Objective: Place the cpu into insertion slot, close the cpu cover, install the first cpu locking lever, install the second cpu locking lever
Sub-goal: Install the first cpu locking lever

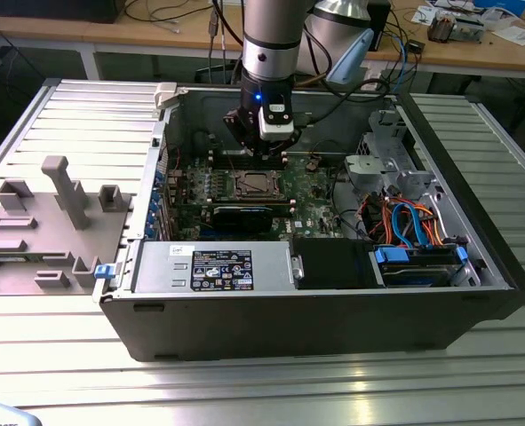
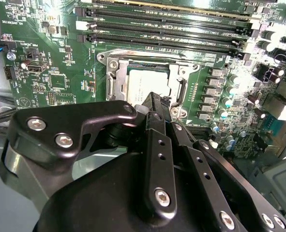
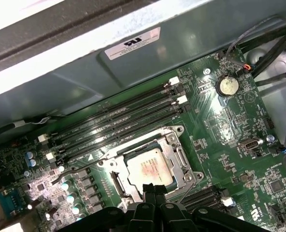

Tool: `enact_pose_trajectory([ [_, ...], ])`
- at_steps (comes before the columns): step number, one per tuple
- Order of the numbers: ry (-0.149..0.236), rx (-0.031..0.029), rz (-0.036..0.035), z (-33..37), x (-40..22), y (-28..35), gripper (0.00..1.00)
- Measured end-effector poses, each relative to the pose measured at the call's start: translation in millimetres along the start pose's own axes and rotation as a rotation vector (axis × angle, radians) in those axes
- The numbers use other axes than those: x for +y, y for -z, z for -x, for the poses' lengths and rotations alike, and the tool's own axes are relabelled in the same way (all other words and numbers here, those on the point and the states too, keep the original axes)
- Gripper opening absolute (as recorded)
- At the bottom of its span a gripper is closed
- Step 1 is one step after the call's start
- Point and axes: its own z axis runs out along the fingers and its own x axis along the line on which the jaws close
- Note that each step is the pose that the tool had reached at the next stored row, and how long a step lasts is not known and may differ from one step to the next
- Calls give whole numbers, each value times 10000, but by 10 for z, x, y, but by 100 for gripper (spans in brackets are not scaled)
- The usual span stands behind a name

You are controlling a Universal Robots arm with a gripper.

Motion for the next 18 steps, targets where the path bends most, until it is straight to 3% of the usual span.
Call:
enact_pose_trajectory([
  [18, 301, -6, -5, 0, 0, 0, 11],
])
